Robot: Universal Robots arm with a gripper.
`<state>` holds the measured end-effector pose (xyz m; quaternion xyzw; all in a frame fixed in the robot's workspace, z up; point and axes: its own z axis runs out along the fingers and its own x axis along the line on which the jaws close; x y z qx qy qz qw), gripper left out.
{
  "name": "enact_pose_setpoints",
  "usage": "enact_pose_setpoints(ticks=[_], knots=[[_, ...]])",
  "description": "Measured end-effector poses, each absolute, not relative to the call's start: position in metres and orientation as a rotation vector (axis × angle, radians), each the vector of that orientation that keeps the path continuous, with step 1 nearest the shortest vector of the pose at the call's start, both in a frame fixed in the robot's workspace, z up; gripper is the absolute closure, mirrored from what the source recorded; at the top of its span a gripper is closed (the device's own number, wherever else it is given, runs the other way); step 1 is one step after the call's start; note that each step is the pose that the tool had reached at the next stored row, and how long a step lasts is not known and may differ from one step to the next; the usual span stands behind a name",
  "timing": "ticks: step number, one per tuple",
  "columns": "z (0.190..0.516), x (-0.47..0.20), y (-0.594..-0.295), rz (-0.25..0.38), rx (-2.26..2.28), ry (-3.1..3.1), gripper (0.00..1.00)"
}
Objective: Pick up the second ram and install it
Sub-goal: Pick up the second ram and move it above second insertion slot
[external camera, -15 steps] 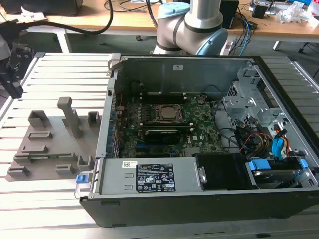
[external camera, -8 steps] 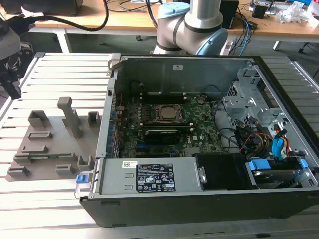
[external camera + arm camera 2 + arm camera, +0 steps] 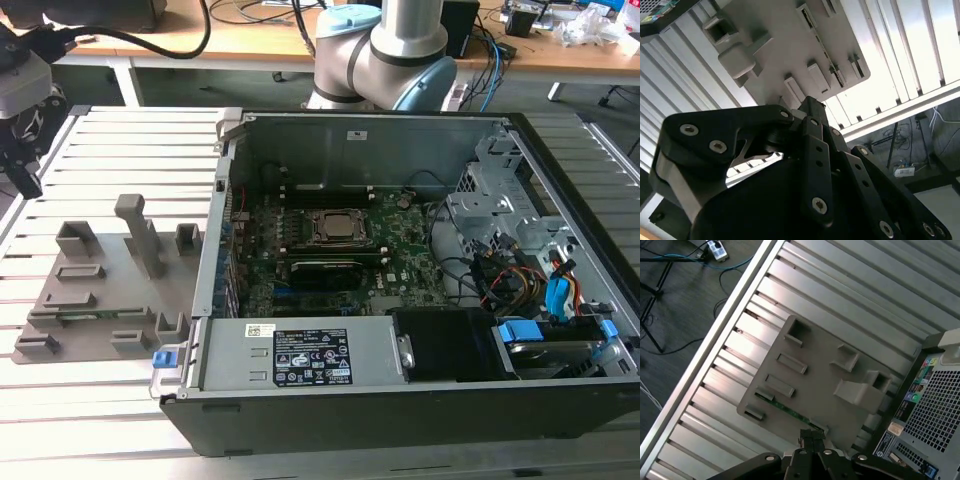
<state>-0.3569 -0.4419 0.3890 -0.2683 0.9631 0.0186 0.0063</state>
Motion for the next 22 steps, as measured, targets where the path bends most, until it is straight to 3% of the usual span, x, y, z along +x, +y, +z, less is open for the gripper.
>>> enact_pose_setpoints(ticks=[22], knots=[[0.3889, -0.3569, -0.4420, 0.045, -1.384, 2.816, 0.89]])
